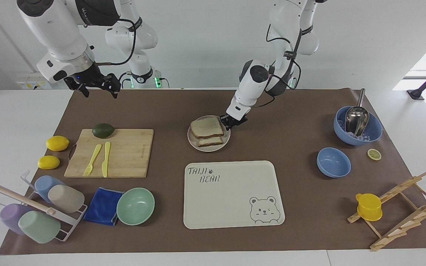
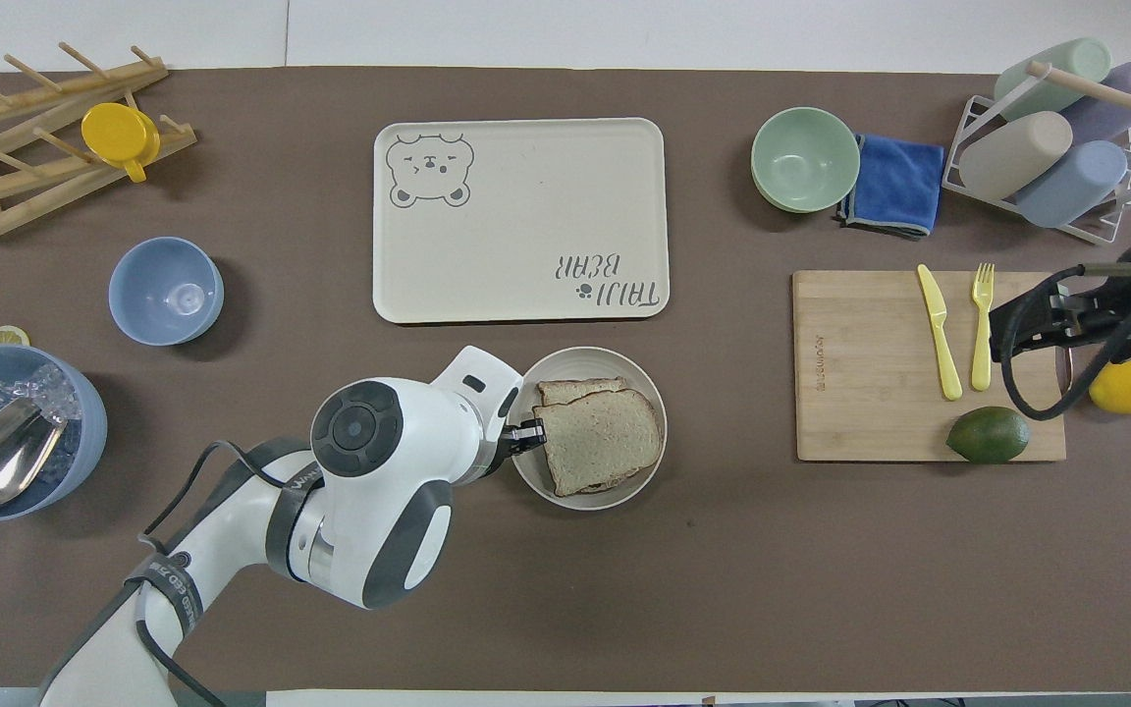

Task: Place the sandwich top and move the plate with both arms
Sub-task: 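Move the plate with the left gripper onto the bear tray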

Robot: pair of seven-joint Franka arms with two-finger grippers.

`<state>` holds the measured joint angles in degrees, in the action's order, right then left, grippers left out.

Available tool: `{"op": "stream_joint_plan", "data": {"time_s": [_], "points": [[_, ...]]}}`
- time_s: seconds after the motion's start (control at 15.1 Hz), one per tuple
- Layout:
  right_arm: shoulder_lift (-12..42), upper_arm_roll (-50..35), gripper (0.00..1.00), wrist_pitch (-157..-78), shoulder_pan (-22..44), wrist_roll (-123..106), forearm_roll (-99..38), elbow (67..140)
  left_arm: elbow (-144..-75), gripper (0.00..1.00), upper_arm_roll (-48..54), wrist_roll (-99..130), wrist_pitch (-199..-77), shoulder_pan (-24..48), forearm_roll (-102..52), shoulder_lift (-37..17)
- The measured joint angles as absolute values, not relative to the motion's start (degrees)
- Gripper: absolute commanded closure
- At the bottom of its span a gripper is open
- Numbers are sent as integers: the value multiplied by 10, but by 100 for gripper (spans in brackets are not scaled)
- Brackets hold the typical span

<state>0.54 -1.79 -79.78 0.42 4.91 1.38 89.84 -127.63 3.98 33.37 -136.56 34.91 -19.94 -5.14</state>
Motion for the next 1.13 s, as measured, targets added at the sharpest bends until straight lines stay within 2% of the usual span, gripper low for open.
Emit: {"op": "stream_joint_plan", "data": {"time_s": [0.27, 0.53, 0.66, 0.86, 1.13], "points": [[5, -18, 0, -798, 4, 49, 14, 898, -1192, 100, 36, 331, -1264, 302, -199, -45], [5, -18, 0, -798, 4, 49, 14, 898, -1111, 100, 35, 331, -1243, 256, -199, -69], [5, -18, 0, -798, 4, 49, 14, 898, -1055, 100, 34, 329, -1228, 234, -199, -109], [5, -18, 0, -798, 4, 49, 14, 898, -962, 100, 34, 328, -1217, 215, -199, -196], [5, -18, 0, -798, 4, 49, 14, 898, -878, 100, 35, 327, -1218, 199, -199, -296]]}}
